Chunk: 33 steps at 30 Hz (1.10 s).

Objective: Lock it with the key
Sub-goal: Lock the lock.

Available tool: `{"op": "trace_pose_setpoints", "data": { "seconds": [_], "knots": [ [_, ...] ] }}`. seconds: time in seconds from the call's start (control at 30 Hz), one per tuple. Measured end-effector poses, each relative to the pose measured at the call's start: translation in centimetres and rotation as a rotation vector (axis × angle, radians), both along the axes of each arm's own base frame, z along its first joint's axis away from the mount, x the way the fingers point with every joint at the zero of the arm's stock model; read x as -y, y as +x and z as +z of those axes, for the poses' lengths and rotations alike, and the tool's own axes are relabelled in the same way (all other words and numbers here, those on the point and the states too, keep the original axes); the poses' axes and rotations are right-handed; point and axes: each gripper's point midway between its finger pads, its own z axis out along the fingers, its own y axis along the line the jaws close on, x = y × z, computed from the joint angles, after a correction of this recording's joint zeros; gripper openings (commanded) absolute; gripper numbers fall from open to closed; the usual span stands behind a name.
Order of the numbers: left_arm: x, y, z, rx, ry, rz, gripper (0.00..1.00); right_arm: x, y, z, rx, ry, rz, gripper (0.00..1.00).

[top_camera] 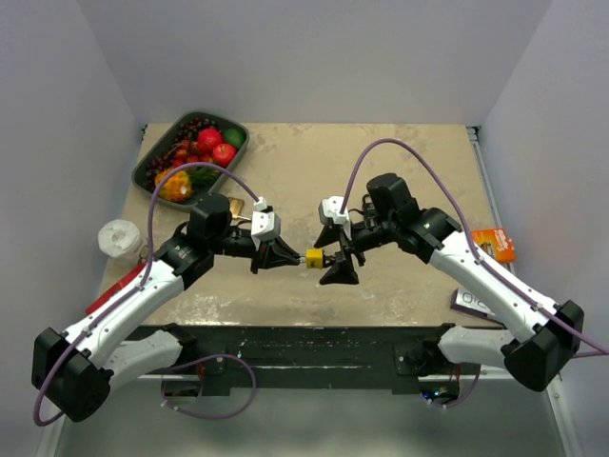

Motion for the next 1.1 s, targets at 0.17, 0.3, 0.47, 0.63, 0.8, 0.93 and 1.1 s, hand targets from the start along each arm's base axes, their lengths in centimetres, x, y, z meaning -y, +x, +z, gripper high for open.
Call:
{"op": "trace_pose_setpoints", "data": {
  "seconds": [0.17,0.3,0.47,0.63,0.8,0.93,1.1],
  "knots": [
    [0.2,0.2,0.6,-0.004,-0.021,0.009,0.0,-0.4,-0.1,-0.5,-0.011,-0.01,-0.009,0.77],
    [0.3,0.3,0.9,-0.009,-0.03,0.014,0.0,-0.7,0.3,-1.1,-0.022,-0.025,-0.023,0.6],
    [0.5,0.4,1.4,0.001,-0.047,0.015,0.0,-1.1,0.2,-1.5,-0.035,-0.032,-0.023,0.46],
    [0.5,0.3,1.4,-0.006,-0.05,0.008,0.0,-1.2,0.6,-1.5,-0.021,-0.03,-0.038,0.22],
    [0.6,0.2,1.3,-0.026,-0.044,-0.007,0.26,-1.1,0.6,-1.5,-0.028,-0.036,-0.047,0.0],
    [0.5,0.3,1.4,-0.064,-0.029,-0.03,0.41,-1.1,0.9,-1.7,-0.021,-0.043,-0.063,0.0],
    [-0.8,0.7,0.9,-0.101,-0.011,-0.012,0.41,-0.9,1.0,-1.7,-0.013,-0.037,-0.082,0.0]
  ]
}}
